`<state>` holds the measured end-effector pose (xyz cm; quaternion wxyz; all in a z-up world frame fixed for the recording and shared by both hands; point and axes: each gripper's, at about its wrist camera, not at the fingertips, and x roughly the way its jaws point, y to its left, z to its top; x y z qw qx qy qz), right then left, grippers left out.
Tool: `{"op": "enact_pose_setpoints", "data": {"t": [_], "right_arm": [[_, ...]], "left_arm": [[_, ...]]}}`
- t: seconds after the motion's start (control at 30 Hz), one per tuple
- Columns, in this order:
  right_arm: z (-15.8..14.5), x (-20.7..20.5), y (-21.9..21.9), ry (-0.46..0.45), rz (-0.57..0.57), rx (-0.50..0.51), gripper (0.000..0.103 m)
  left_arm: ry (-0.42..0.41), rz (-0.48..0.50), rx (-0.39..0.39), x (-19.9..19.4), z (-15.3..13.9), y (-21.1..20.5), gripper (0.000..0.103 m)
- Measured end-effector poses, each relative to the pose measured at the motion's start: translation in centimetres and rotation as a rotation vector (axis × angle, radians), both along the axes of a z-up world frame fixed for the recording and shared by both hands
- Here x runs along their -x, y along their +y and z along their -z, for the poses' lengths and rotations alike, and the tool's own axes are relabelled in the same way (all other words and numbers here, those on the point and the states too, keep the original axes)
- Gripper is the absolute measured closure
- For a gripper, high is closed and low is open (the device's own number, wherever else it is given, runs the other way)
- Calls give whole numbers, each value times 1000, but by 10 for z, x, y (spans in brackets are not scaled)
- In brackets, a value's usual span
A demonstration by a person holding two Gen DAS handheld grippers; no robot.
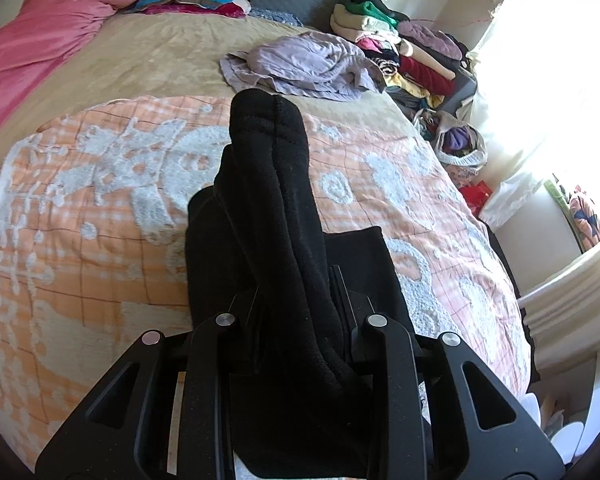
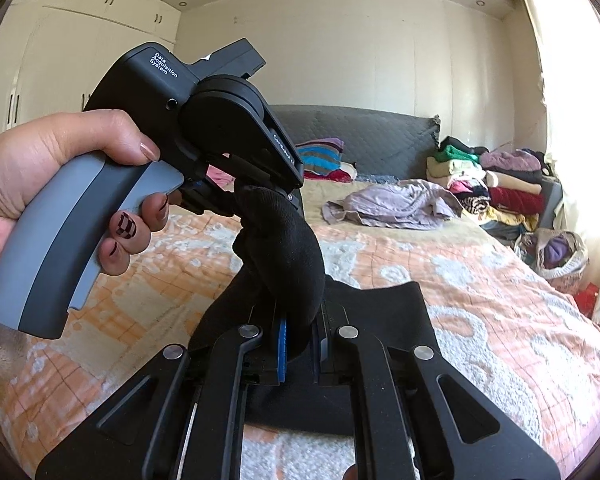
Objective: Fold small clothes
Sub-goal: 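Lift the gripped edge with both tools and fold it over the other half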
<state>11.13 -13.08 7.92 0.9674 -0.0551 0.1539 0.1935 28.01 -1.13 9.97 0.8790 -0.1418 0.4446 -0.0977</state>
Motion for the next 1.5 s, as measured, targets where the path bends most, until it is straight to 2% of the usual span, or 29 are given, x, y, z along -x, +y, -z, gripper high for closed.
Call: {"op": "enact_pose_setpoints", "data": {"t": [0.57,0.8,0.87,1.13,1.3,1.43,1.5], "right_arm": [[25,-11,-32,114,71,-76,96],[38,-26,-44,215,95,-142,96],[42,-31,-50,243,97,-177,96],[59,-51,-74,374,80,-343,94],[68,-65,-91,461,65,-453,89],[79,-73,-104,528,47,-535,85],[81,-75,-108,551,39,-554,81]], "left_arm": [[56,48,-53,-14,25,-53,84],[102,49,-78,-27,43,-65,81],[119,48,-84,-32,50,-68,74],[149,58,-117,-47,70,-85,62],[185,49,-84,-58,87,-86,52],[168,71,-88,-59,89,-95,36],[157,90,-58,-58,89,-96,28]]}}
